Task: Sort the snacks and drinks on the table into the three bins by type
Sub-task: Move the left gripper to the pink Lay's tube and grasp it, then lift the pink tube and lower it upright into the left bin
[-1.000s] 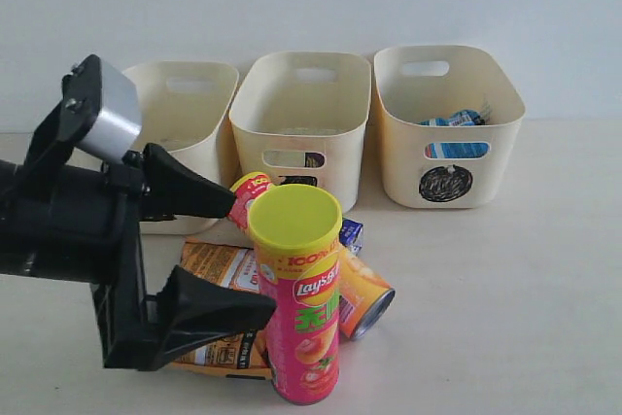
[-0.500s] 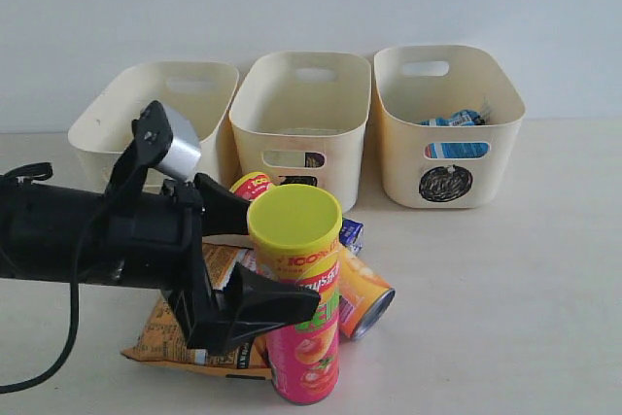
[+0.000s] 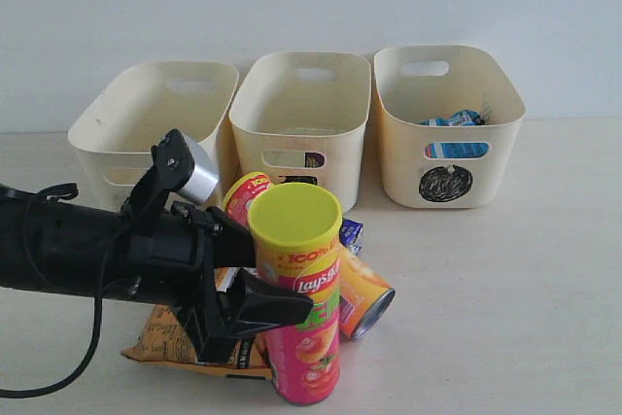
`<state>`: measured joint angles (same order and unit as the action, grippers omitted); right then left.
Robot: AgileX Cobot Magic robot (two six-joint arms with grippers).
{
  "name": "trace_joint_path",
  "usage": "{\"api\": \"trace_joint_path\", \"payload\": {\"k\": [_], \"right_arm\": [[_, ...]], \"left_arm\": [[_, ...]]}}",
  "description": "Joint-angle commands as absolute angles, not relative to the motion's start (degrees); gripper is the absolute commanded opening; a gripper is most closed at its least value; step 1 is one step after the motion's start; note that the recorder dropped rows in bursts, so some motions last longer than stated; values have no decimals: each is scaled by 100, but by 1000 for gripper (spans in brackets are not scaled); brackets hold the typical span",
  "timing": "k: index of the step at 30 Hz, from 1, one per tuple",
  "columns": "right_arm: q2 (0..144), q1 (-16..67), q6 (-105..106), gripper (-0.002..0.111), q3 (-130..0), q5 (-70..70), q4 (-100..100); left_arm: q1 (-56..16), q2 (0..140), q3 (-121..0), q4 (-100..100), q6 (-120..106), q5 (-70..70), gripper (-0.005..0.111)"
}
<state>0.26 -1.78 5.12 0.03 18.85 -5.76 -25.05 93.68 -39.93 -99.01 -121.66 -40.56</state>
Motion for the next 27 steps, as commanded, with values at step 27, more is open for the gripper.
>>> {"api": "trace_joint_path", "payload": {"k": [27], "right_arm": [[0,-209,497,0,0,1860,-540]], "left_arm": [[-2519,6577,-5569,-9995,-10670,204,4]]}}
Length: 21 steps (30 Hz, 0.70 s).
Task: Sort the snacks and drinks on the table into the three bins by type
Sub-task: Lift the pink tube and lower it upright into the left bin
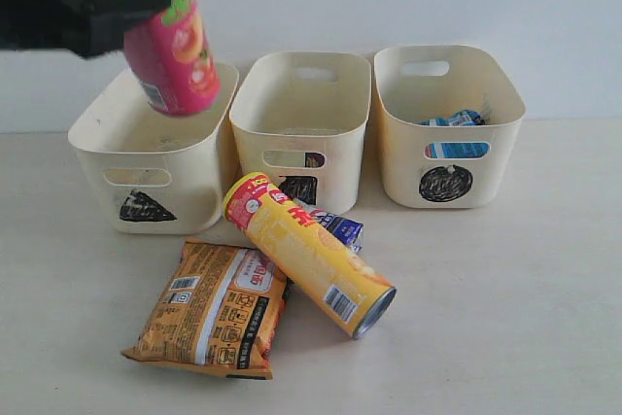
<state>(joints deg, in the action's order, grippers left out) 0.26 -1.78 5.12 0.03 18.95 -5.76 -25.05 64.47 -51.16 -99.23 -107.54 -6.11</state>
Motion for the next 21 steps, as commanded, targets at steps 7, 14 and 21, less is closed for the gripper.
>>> {"api": "trace_joint_path", "payload": {"k": [7,14,21], "right_arm": [[0,-209,497,0,0,1860,-540],[0,-209,497,0,0,1860,-540],[0,-209,497,0,0,1860,-540]], "left_arm": [[-2519,7623,-6396,-9995,-10812,1305,4],[-2440,8966,-7484,-9995,-10713,1853,4],[-1946,9662,-8087,-9995,-10020,1532,4]]}}
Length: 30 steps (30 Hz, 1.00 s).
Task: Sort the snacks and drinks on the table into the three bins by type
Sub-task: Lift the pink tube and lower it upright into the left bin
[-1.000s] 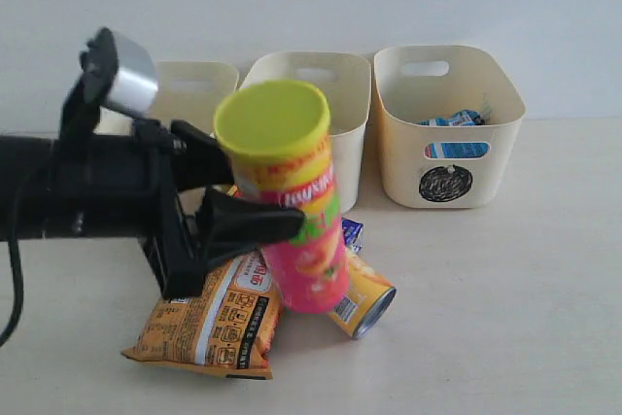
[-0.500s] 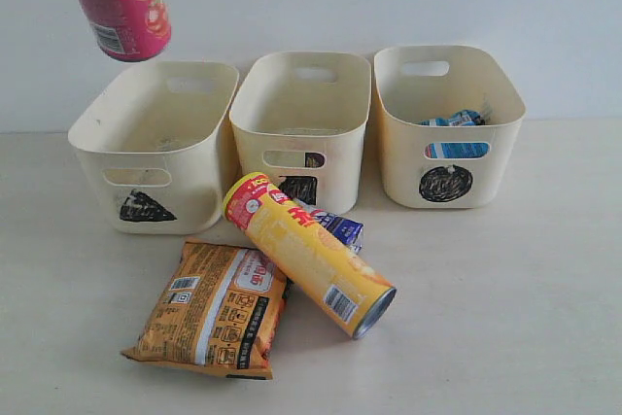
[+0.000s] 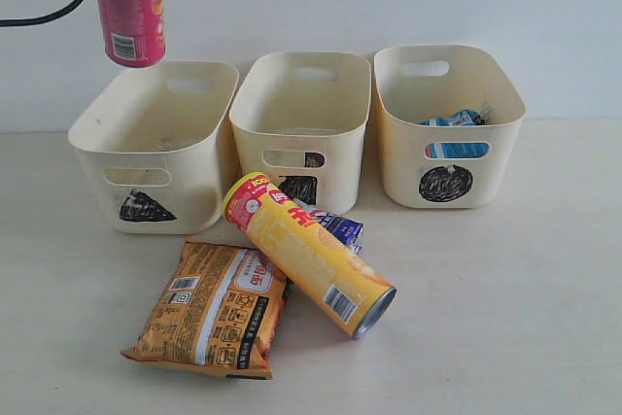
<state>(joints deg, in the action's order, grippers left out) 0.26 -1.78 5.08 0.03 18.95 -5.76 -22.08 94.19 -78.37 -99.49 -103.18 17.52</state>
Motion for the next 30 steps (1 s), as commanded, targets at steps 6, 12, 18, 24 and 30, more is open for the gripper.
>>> {"api": "trace_joint_path", "payload": {"k": [6,12,18,24,30], "right_arm": [[0,-209,497,0,0,1871,-540],[0,-209,497,0,0,1904,-540],[0,-209,497,0,0,1904,-540],[0,-209,497,0,0,1904,-540],[0,-209,497,0,0,1904,-540]], "left_arm": [[-1467,9949,-8100,-9995,-9612,578,4],[-1391,10442,-8100,-9995,-9611,141,4],[-1391,10911,-8100,-9995,-9611,141,33],[-1391,11043,-8100,-9995,-9611,162,86],[-1391,10940,-8100,-9995,-9611,858,110]]}}
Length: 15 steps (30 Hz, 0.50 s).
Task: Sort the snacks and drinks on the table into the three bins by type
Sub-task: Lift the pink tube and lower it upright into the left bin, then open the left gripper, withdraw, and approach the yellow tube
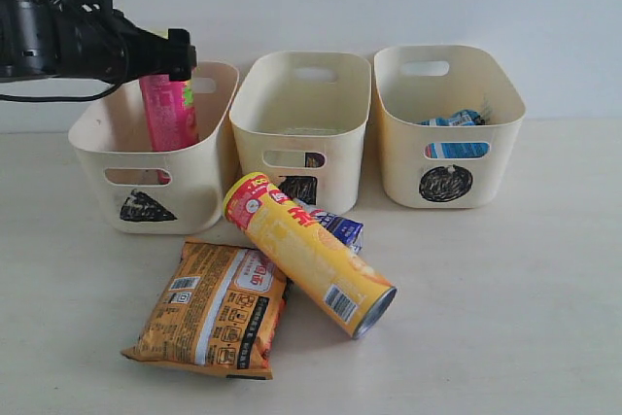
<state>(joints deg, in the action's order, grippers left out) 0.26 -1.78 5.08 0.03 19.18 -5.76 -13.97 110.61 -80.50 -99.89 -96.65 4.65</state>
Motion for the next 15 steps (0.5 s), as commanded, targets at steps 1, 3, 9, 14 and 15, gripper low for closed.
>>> {"api": "trace_joint_path", "payload": {"k": [1,3,9,14,15], "right_arm": [[0,-209,497,0,0,1904,-540],[0,-209,497,0,0,1904,-540],[0,-209,497,0,0,1904,-540],[0,-209,497,0,0,1904,-540],[0,-209,497,0,0,1904,-540]], "left_arm": [[-1391,10857,-8100,-9995,-9611,908,110],[-1391,10563,-8100,-9995,-9611,921,110],[-1391,9789,-7919,-9995,-9767,973,110],[-1391,9054,-7398,-9995,-9577,1051,108],[-1391,8881,-7248,-9995,-9525,1019,105]]}}
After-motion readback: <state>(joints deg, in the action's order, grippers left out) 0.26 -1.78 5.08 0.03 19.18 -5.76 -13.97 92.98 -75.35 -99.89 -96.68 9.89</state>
